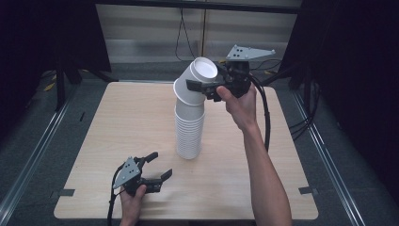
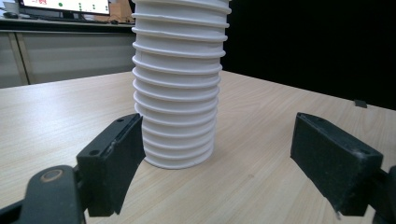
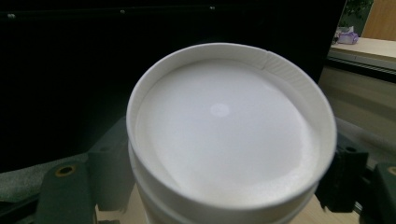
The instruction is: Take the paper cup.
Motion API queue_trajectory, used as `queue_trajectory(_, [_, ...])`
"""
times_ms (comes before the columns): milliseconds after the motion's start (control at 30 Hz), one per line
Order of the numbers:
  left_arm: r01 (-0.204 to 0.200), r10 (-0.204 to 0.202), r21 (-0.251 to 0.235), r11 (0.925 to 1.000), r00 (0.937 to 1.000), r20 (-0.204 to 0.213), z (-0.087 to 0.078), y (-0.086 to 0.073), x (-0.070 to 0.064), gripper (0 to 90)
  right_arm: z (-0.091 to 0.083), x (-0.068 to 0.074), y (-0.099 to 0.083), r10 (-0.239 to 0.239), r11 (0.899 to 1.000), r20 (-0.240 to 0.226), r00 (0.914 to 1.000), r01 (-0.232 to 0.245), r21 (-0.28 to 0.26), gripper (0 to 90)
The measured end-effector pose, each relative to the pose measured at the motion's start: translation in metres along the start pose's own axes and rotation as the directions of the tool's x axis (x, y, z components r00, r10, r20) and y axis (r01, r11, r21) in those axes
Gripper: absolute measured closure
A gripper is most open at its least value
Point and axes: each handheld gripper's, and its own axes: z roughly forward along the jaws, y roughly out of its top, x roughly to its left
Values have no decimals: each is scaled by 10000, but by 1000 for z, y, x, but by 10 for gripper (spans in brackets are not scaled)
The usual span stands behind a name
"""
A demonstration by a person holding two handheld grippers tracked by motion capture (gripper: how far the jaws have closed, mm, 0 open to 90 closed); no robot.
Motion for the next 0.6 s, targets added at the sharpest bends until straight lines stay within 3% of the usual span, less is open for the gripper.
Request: queue_trajectory(600, [-18,18,23,10000,10000,-30,0,0,0,172,-24,1,-8,335,9889,68,9994,-322,-1449,225])
